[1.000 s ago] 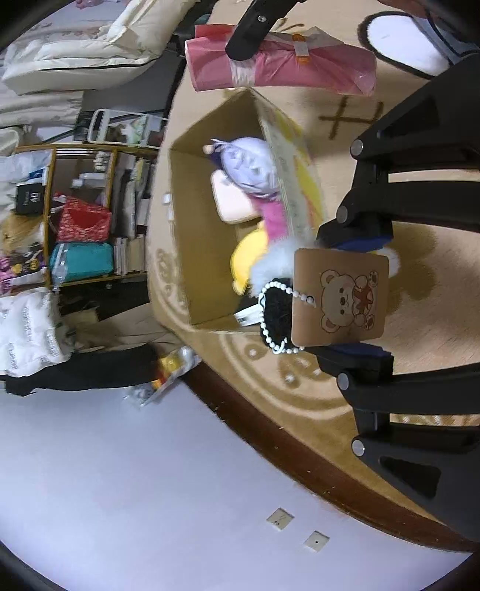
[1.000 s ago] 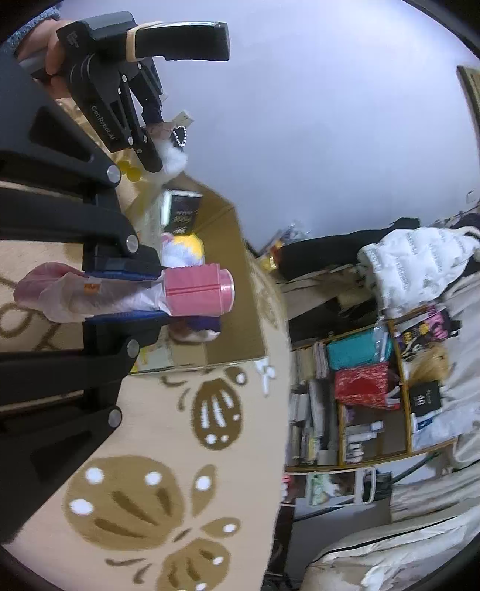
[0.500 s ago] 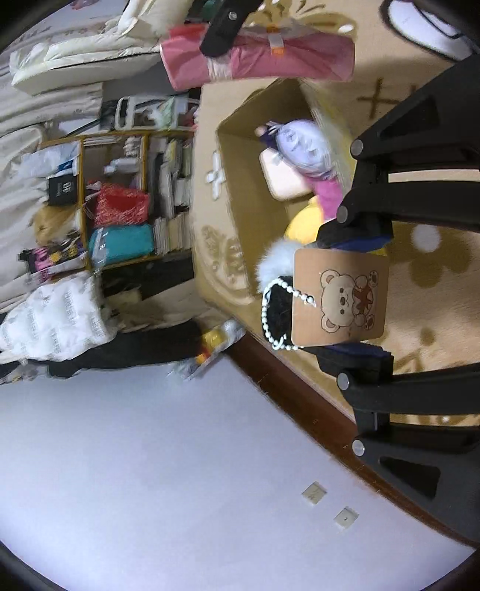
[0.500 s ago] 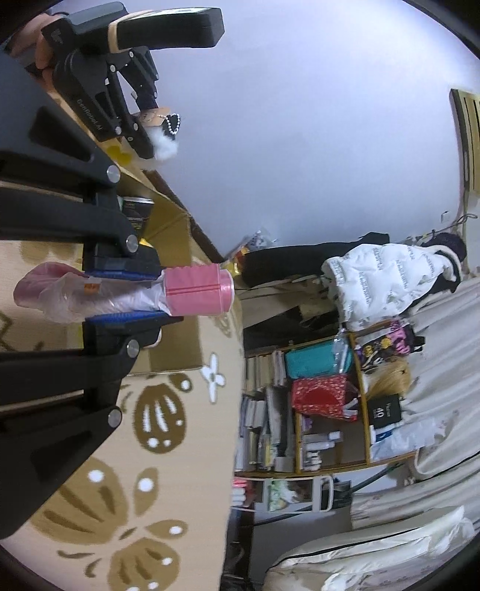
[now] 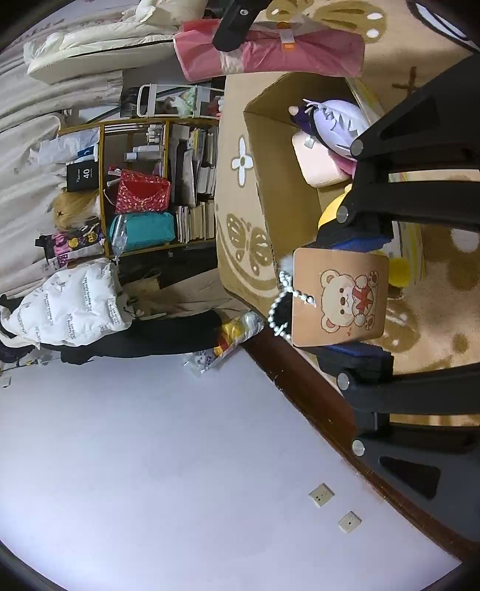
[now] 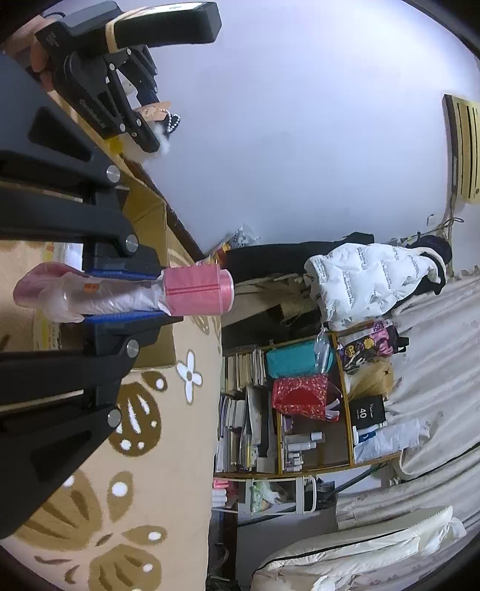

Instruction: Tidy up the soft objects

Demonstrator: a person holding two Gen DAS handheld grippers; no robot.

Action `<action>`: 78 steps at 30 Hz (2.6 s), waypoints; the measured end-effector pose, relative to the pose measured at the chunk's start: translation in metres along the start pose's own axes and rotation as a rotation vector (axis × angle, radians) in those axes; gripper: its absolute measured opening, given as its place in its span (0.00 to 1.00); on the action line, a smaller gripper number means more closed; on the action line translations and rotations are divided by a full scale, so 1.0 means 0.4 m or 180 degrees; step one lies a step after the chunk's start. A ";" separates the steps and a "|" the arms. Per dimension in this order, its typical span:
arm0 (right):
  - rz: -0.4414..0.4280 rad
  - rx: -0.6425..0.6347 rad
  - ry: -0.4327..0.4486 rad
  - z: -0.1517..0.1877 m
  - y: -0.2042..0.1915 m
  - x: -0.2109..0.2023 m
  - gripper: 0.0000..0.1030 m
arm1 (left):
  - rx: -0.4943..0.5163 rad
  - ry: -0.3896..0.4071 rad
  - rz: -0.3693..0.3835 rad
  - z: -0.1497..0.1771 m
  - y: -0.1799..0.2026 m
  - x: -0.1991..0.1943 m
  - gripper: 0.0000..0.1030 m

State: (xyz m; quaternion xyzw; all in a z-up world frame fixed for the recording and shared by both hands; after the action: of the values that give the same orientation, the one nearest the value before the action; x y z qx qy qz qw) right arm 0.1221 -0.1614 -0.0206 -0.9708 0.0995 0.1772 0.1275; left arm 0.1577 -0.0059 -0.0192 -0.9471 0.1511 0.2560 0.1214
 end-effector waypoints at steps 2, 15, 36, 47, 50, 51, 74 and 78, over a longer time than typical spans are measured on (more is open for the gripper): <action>0.0044 -0.0002 0.0025 -0.003 0.006 0.009 0.15 | -0.0057 -0.0011 0.0059 0.001 -0.002 0.011 0.36; 0.0202 -0.0153 -0.0036 -0.007 0.018 0.083 0.15 | -0.0124 -0.0001 0.0472 0.000 0.020 0.043 0.03; 0.0034 -0.0101 -0.0373 0.025 0.010 0.089 0.70 | -0.0237 -0.0044 -0.0057 -0.007 -0.020 0.003 0.97; 0.0069 -0.0039 -0.0421 0.049 0.003 0.043 1.00 | -0.0228 -0.0076 -0.0078 0.003 -0.042 -0.069 0.99; 0.0205 -0.0152 -0.0435 0.053 -0.004 0.020 1.00 | -0.0270 -0.0108 -0.0063 0.002 -0.053 -0.082 0.99; 0.0243 -0.0184 -0.0432 0.055 -0.007 0.009 1.00 | -0.0289 -0.0128 -0.0059 0.003 -0.057 -0.086 0.99; 0.0324 0.0020 -0.0321 0.071 -0.015 -0.170 1.00 | -0.0316 -0.0144 0.0103 0.069 -0.083 -0.251 0.99; 0.0343 0.0059 -0.0309 0.074 -0.010 -0.191 1.00 | -0.0307 -0.0139 0.0117 0.079 -0.080 -0.270 0.99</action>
State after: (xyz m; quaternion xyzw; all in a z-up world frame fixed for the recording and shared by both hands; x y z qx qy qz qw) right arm 0.0437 -0.1379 -0.0185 -0.9531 0.1469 0.2297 0.1314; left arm 0.0657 0.0576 0.0154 -0.9431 0.1532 0.2858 0.0741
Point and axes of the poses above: each gripper's, at about its wrist camera, not at the fingertips, and x roughly the way its jaws point, y to its right, z to its underside, the point moved 2 cm from there along x, roughly the way its jaws point, and after that the axes turned 7 degrees about z, right-handed, at the moved point
